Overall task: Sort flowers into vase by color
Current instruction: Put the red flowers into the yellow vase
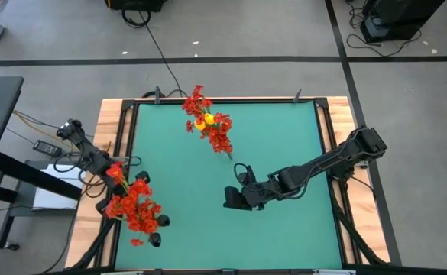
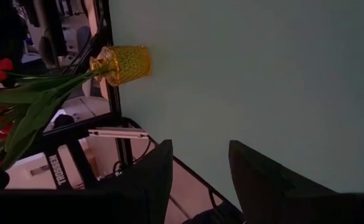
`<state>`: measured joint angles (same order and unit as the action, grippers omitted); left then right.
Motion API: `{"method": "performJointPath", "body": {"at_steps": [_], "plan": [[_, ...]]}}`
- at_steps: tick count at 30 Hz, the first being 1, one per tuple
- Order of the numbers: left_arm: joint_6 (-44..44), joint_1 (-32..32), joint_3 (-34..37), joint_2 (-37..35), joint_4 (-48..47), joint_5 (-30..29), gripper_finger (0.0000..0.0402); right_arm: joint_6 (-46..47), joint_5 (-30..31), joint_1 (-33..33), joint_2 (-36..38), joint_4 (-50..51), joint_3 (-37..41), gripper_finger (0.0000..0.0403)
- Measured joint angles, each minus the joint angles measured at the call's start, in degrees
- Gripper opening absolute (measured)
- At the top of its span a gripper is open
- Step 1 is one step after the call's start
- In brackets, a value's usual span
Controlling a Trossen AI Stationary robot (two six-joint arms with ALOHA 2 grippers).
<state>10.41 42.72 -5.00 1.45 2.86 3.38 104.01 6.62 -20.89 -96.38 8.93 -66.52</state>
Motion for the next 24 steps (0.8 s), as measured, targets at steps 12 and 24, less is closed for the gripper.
{"method": "performJointPath", "body": {"at_steps": [12,24], "plan": [[1.84,0.26,4.42,0.26,3.51,0.87,0.0014,1.09,-0.47,0.41,0.00,-0.24,0.00,0.0166],[5.19,0.26,4.42,0.26,1.36,0.86,0.0046,0.98,-2.24,2.04,0.00,-0.31,0.00,0.0166]]}}
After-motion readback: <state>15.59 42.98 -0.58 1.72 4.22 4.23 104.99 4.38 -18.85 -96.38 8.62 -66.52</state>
